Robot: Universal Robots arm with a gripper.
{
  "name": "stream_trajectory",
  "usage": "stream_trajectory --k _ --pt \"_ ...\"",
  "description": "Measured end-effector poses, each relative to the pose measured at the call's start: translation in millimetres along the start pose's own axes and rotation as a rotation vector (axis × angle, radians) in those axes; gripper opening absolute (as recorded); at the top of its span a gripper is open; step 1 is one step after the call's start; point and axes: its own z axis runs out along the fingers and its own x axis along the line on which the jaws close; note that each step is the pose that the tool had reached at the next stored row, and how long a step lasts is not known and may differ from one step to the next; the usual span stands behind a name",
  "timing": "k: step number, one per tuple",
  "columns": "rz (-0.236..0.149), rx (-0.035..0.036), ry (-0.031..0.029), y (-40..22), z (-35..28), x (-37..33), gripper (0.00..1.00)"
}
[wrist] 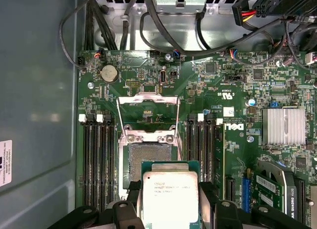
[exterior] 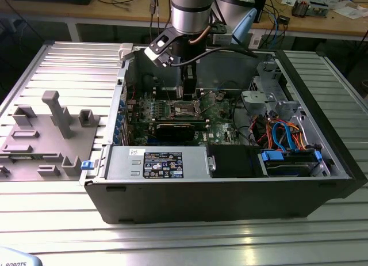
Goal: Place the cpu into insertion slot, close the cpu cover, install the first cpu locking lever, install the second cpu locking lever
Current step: 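Place the cpu into insertion slot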
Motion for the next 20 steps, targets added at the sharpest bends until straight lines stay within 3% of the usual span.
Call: stream_trajectory --k 20 --pt "0.0 0.0 -0.0002 -0.2 5.7 0.0 0.55"
